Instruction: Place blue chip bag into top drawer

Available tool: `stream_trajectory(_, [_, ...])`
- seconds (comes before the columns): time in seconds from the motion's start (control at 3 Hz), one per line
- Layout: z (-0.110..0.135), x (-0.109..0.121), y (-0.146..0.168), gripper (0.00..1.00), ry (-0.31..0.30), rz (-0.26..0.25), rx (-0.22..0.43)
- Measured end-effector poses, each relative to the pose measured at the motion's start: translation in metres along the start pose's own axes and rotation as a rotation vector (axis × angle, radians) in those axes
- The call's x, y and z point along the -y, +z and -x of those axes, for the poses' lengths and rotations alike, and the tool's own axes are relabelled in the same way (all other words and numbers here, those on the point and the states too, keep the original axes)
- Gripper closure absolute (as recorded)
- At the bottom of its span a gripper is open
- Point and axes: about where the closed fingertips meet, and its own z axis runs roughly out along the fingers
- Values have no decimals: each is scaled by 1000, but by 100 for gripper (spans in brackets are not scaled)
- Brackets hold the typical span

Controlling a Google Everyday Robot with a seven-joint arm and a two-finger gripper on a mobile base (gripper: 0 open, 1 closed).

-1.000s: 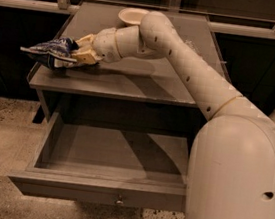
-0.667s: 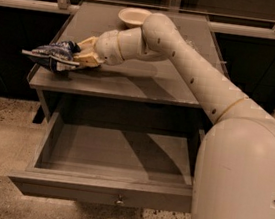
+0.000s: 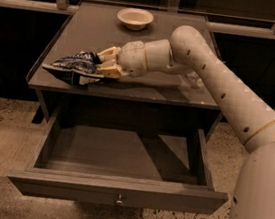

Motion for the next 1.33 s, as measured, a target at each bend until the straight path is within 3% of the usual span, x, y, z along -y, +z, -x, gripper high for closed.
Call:
stream_trajectory(0.67, [5,-68,-59,100,-24,-114,11])
stream_trajectory(1.33, [20,-133,-69,100,22,-268,-67])
